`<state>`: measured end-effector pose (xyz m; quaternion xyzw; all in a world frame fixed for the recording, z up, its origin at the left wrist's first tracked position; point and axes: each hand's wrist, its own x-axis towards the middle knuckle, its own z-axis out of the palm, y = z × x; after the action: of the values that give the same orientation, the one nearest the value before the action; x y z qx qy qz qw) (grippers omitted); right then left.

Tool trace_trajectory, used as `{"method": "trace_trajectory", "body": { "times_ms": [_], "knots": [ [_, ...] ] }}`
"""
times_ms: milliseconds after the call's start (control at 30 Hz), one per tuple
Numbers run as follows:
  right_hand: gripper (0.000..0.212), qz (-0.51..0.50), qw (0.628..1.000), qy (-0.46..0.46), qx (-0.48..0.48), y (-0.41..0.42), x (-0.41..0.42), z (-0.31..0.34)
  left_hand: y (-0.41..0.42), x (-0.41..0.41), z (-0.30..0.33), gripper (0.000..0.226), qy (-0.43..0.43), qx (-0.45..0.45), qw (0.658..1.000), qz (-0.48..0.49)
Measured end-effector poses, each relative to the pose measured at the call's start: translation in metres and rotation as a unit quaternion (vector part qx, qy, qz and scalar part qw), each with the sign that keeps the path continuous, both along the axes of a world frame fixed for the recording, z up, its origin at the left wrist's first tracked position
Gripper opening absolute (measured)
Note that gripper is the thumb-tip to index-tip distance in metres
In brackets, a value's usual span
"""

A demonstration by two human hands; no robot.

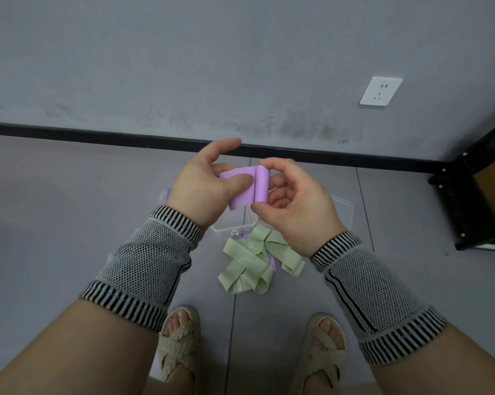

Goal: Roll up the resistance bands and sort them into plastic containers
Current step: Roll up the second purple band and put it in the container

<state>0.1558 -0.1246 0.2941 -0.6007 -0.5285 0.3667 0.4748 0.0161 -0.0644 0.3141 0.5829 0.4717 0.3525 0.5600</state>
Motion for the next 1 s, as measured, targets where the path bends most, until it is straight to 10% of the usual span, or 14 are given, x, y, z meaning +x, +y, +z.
{"method": "trace_trajectory", "body": {
  "times_ms": [1000],
  "knots": [
    [0.067, -0.017, 0.985, -0.155, 0.068, 0.001, 0.001, -0.002, -0.007, 0.008, 0.004, 0.038, -0.103, -0.078, 0.991, 0.033]
  ]
}}
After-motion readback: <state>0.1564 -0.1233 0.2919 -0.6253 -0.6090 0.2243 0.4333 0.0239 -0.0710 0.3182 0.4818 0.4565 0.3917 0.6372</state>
